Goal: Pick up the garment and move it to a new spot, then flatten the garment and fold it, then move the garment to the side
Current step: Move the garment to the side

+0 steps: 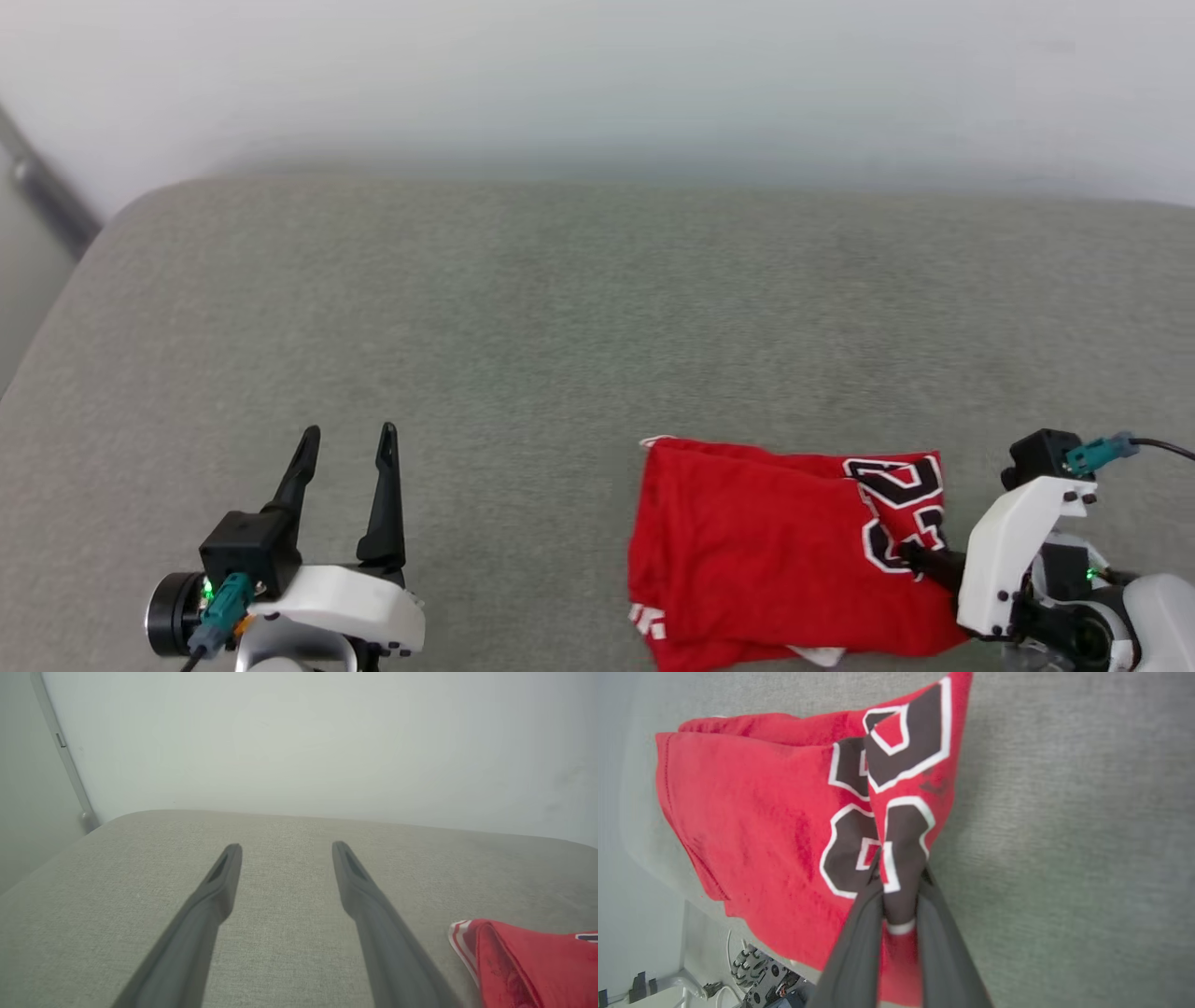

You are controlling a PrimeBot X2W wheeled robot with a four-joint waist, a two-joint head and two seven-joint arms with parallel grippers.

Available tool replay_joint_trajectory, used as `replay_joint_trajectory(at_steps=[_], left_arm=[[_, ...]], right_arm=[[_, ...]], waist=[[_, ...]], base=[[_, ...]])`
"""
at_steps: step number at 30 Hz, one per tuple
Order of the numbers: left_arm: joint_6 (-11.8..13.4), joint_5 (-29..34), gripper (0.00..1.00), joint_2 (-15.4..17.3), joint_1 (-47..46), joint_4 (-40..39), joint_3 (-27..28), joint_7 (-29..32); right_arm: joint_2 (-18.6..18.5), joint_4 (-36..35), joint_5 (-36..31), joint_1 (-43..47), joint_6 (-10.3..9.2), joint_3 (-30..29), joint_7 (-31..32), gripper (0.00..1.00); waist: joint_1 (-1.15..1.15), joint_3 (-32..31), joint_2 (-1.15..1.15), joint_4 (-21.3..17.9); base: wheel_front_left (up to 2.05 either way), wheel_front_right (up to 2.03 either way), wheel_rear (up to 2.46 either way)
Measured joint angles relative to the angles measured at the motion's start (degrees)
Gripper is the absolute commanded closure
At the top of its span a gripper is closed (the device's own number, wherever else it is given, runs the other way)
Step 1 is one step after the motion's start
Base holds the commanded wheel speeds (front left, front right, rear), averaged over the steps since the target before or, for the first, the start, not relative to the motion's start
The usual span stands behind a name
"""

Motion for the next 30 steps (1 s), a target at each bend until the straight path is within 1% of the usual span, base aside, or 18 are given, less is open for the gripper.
replay_joint_trajectory(at_steps=[3,7,12,15,17,22,27,30], left_arm=[[0.08,-0.21,0.00,0.14,1.04,-0.70,0.11,0.00],[-0.02,-0.25,0.00,0.14,1.36,-1.68,-0.23,0.00],[-0.21,0.18,0.00,0.03,0.07,-3.10,-0.68,0.09],[-0.55,0.97,0.00,0.29,-2.47,-4.19,-0.91,0.34],[-0.88,1.59,0.00,0.46,-4.29,-4.75,-1.36,0.85],[-2.07,3.25,0.00,1.32,-9.84,-6.54,-2.38,2.33],[-2.93,4.75,0.00,2.53,-14.43,-8.06,-2.67,3.68],[-3.07,5.22,0.00,2.93,-16.17,-8.78,-2.75,4.37]], right_arm=[[-1.36,1.18,-5.42,-1.05,0.00,-0.24,-1.72,1.00],[-2.45,3.13,-11.54,-3.03,0.00,-0.46,-2.53,1.00],[-2.45,5.06,-14.74,-8.31,0.00,-0.92,-3.47,1.00],[-3.10,7.15,-16.50,-11.47,0.00,-2.11,-5.06,1.00],[-3.55,8.82,-18.12,-13.32,0.01,-4.12,-6.73,1.00],[-6.16,12.03,-21.81,-18.83,0.00,-10.54,-11.33,1.00],[-8.31,13.54,-25.72,-24.39,0.01,-18.37,-16.90,1.00],[-8.99,14.69,-28.18,-26.90,0.01,-23.35,-18.29,1.00]], waist=[[0.00,-0.78,0.00,-2.78],[0.00,-1.12,0.00,-7.26],[0.00,0.02,0.00,-13.29],[0.00,2.30,0.00,-15.89],[0.00,4.44,0.00,-16.99],[0.00,10.39,0.00,-18.44],[0.00,16.66,0.00,-18.56],[0.01,20.18,0.00,-18.18]], base=[[0.00,0.00,0.00],[0.00,0.00,0.00],[0.00,0.00,0.00],[0.00,0.00,0.00],[0.00,0.00,0.00],[0.00,0.00,0.00],[0.00,0.00,0.00],[0.00,0.00,0.00]])
